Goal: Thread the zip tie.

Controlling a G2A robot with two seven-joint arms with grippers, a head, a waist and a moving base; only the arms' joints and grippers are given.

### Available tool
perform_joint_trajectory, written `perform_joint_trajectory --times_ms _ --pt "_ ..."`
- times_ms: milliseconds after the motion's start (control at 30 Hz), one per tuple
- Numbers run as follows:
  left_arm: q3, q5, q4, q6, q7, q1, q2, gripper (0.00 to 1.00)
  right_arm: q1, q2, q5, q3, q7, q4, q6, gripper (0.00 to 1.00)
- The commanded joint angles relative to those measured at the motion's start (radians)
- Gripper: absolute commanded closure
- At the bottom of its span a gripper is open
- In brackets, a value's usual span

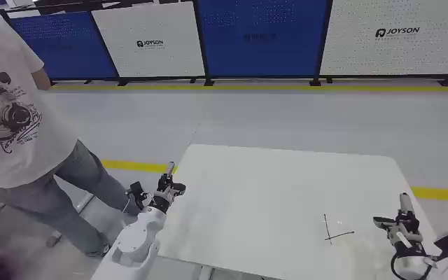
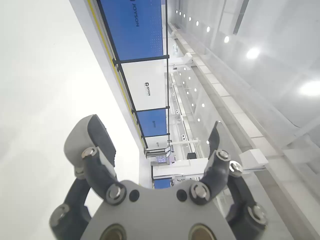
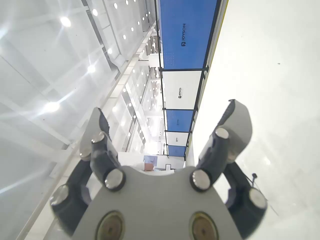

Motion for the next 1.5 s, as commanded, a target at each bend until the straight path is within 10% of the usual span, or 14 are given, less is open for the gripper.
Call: perform_joint_trajectory --times_ms 0,33,67,100,133,167,200,233,267,333,433,767,1200,1467 --pt "0.0 0.0 0.0 0.0 0.0 0.0 0.0 0.22 0.0 0.0 0.0 0.0 0.0 0.0 0.0 0.22" --pt "0.0 0.0 0.0 0.0 0.0 0.0 0.0 0.0 0.0 0.0 0.0 0.0 0.0 0.0 0.0 0.0" --pt "0.0 0.0 0.0 0.0 0.0 0.0 0.0 0.22 0.0 0.0 0.0 0.0 0.0 0.0 0.0 0.22" --pt "0.0 0.0 0.0 0.0 0.0 0.0 0.0 0.22 0.0 0.0 0.0 0.0 0.0 0.0 0.0 0.22" --pt "0.0 0.0 0.0 0.0 0.0 0.0 0.0 0.0 0.0 0.0 0.0 0.0 0.0 0.0 0.0 0.0" --pt "0.0 0.0 0.0 0.0 0.0 0.0 0.0 0.0 0.0 0.0 0.0 0.0 0.0 0.0 0.0 0.22" --pt "0.0 0.0 0.0 0.0 0.0 0.0 0.0 0.22 0.0 0.0 0.0 0.0 0.0 0.0 0.0 0.0" --pt "0.0 0.0 0.0 0.0 0.0 0.0 0.0 0.0 0.0 0.0 0.0 0.0 0.0 0.0 0.0 0.22" --pt "0.0 0.0 0.0 0.0 0.0 0.0 0.0 0.22 0.0 0.0 0.0 0.0 0.0 0.0 0.0 0.22" --pt "0.0 0.0 0.0 0.0 0.0 0.0 0.0 0.0 0.001 0.001 -0.007 0.004 0.004 -0.002 -0.005 0.0" --pt "0.0 0.0 0.0 0.0 0.0 0.0 0.0 0.0 -0.004 0.006 -0.046 0.037 0.057 0.011 -0.018 0.0" --pt "0.0 0.0 0.0 0.0 0.0 0.0 0.0 0.0 0.036 0.044 -0.11 0.159 0.538 0.058 0.039 0.0" --pt "0.0 0.0 0.0 0.0 0.0 0.0 0.0 0.0 0.049 0.046 -0.1 0.176 0.552 0.072 0.047 0.0" --pt "0.0 0.0 0.0 0.0 0.0 0.0 0.0 0.0 0.134 0.08 -0.094 0.233 0.945 0.13 0.059 0.0"
